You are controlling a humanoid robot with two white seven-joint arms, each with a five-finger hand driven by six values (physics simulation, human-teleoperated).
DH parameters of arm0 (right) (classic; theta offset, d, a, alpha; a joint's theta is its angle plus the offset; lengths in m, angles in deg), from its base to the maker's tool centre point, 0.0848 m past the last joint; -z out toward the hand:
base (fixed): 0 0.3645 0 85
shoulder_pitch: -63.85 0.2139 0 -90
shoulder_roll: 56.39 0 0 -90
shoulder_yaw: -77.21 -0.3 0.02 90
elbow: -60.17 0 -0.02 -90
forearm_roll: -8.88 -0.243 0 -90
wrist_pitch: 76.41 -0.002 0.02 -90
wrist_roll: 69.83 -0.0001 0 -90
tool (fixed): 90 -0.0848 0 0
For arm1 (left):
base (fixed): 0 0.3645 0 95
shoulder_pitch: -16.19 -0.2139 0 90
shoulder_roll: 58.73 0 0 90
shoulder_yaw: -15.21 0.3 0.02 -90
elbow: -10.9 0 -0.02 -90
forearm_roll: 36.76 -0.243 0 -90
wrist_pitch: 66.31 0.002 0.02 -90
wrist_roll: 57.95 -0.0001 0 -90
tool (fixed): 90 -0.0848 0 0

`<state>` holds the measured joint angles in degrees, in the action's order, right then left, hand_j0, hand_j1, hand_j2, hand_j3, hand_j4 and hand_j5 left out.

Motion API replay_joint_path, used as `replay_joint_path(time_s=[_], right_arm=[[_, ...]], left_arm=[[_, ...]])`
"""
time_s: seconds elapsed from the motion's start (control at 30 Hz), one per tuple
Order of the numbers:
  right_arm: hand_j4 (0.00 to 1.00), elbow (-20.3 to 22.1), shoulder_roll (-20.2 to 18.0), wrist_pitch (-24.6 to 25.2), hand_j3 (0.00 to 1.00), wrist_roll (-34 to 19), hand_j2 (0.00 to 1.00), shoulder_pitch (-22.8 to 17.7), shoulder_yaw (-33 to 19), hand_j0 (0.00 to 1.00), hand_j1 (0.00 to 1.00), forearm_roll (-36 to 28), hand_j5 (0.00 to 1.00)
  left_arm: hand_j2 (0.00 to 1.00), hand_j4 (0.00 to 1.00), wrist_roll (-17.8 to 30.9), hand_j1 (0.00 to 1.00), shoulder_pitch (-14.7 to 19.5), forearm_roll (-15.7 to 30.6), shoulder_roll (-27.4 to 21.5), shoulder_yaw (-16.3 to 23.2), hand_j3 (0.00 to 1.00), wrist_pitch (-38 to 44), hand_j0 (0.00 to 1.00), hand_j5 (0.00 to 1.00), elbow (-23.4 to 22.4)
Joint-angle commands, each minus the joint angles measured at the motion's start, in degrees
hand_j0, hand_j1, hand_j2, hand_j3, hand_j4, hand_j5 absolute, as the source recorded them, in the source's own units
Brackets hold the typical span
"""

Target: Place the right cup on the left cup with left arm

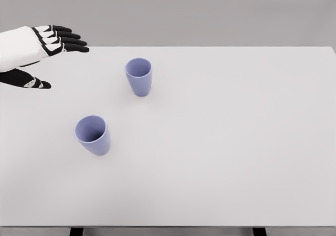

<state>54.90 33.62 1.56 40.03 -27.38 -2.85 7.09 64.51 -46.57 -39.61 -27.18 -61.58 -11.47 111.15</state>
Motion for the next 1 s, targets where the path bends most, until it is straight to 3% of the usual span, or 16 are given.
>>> replay_joint_path(time_s=[0.0, 0.3, 0.4, 0.47, 0.53, 0.6, 0.67, 0.73, 0.77, 0.83, 0.9, 0.97], right_arm=[[1.0, 0.0, 0.0, 0.0, 1.0, 0.0, 1.0, 0.1, 0.0, 1.0, 1.0, -0.1, 1.0], [1.0, 0.0, 0.0, 0.0, 1.0, 0.0, 1.0, 0.0, -0.3, 1.0, 1.0, -0.1, 1.0], [1.0, 0.0, 0.0, 0.0, 1.0, 0.0, 1.0, 0.0, -0.3, 1.0, 1.0, -0.1, 1.0], [1.0, 0.0, 0.0, 0.0, 1.0, 0.0, 1.0, 0.0, -0.3, 1.0, 1.0, -0.1, 1.0], [1.0, 0.0, 0.0, 0.0, 1.0, 0.0, 1.0, 0.0, -0.3, 1.0, 1.0, -0.1, 1.0], [1.0, 0.0, 0.0, 0.0, 1.0, 0.0, 1.0, 0.0, -0.3, 1.0, 1.0, -0.1, 1.0], [1.0, 0.0, 0.0, 0.0, 1.0, 0.0, 1.0, 0.0, -0.3, 1.0, 1.0, -0.1, 1.0], [1.0, 0.0, 0.0, 0.0, 1.0, 0.0, 1.0, 0.1, -0.3, 1.0, 1.0, -0.1, 1.0], [1.0, 0.0, 0.0, 0.0, 1.0, 0.0, 1.0, 0.0, -0.3, 1.0, 1.0, -0.1, 1.0], [1.0, 0.0, 0.0, 0.0, 1.0, 0.0, 1.0, 0.0, -0.3, 1.0, 1.0, -0.1, 1.0], [1.0, 0.0, 0.0, 0.0, 1.0, 0.0, 1.0, 0.0, -0.3, 1.0, 1.0, -0.1, 1.0], [1.0, 0.0, 0.0, 0.0, 1.0, 0.0, 1.0, 0.0, -0.3, 1.0, 1.0, -0.1, 1.0]], left_arm=[[0.99, 0.99, 0.0, 0.99, 0.0, 0.3, -0.2, 0.0, 0.99, 0.2, 0.99, 0.99, 0.0], [0.99, 0.99, 0.2, 0.99, 0.1, 0.1, -1.1, 0.0, 0.99, 0.2, 0.99, 0.99, -0.1], [0.97, 0.97, 2.5, 0.97, 0.3, -3.7, -1.2, 0.0, 0.97, 0.2, 0.97, 0.97, -0.6], [1.0, 1.0, 2.5, 1.0, 0.7, -3.8, -6.6, 2.3, 1.0, 0.2, 1.0, 1.0, -0.7], [1.0, 1.0, 2.5, 1.0, 7.5, -3.8, -11.1, 9.9, 1.0, 0.2, 1.0, 1.0, -2.3], [1.0, 1.0, 2.5, 1.0, 11.9, -3.6, -11.3, 15.7, 1.0, 0.2, 1.0, 1.0, -7.5], [1.0, 1.0, 2.5, 1.0, 15.5, -4.2, -10.3, 16.1, 1.0, 0.2, 1.0, 1.0, -7.4], [1.0, 1.0, 2.5, 1.0, 17.8, -3.9, -6.9, 16.1, 1.0, 0.2, 1.0, 1.0, -7.3], [1.0, 1.0, 2.5, 1.0, 18.0, -2.4, -2.9, 16.4, 1.0, 0.2, 1.0, 1.0, -7.6], [1.0, 1.0, 2.5, 1.0, 19.9, 1.4, 0.7, 16.5, 1.0, 0.2, 1.0, 1.0, -7.8], [1.0, 1.0, 2.5, 1.0, 22.6, 1.2, 6.1, 17.1, 1.0, 0.2, 1.0, 1.0, -9.8], [1.0, 1.0, 2.5, 1.0, 28.6, 0.6, 10.2, 23.6, 1.0, 0.2, 1.0, 1.0, -13.5]])
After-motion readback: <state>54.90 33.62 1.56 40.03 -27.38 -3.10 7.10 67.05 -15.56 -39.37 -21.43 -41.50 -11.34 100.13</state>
